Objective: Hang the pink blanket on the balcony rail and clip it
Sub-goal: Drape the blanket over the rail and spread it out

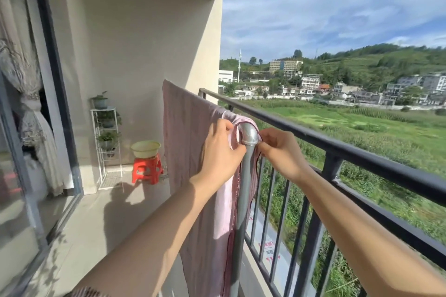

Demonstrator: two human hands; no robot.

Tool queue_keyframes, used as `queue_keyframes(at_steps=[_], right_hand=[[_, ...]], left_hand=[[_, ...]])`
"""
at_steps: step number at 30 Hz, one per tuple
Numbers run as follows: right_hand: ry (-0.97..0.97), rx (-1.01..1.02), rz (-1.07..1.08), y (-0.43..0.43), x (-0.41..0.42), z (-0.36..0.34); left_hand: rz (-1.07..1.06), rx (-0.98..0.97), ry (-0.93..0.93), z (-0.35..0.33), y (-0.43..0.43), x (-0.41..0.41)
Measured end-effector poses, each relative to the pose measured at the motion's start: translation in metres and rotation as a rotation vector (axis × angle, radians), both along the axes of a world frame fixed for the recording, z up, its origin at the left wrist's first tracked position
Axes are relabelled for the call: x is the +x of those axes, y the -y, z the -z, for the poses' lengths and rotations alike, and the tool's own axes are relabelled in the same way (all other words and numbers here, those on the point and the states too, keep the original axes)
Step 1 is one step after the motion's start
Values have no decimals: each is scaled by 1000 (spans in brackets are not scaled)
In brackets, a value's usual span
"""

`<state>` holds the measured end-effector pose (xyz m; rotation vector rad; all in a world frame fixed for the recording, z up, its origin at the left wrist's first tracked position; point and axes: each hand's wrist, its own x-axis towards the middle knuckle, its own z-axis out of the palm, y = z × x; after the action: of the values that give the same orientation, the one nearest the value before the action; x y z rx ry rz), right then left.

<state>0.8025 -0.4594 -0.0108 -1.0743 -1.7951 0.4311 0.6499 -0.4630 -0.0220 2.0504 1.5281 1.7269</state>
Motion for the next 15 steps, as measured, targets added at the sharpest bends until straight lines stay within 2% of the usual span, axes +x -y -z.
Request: queue_keyframes(at_steps=[3, 8, 10, 13, 15], right_hand=[[3, 37, 53, 3, -1, -3], [147, 138, 195, 7, -6, -9], [88, 149, 186, 8, -7, -12], [-8, 283, 259, 12, -2, -13], [57, 335, 275, 15, 3, -6]], left_hand=[[-32, -61, -5, -7, -5, -1], [-80, -77, -186, -14, -7, -4], [-45, -49, -144, -15, -5, -7], [85, 64, 60, -13, 2, -13], [172, 102, 21, -8, 8, -15]])
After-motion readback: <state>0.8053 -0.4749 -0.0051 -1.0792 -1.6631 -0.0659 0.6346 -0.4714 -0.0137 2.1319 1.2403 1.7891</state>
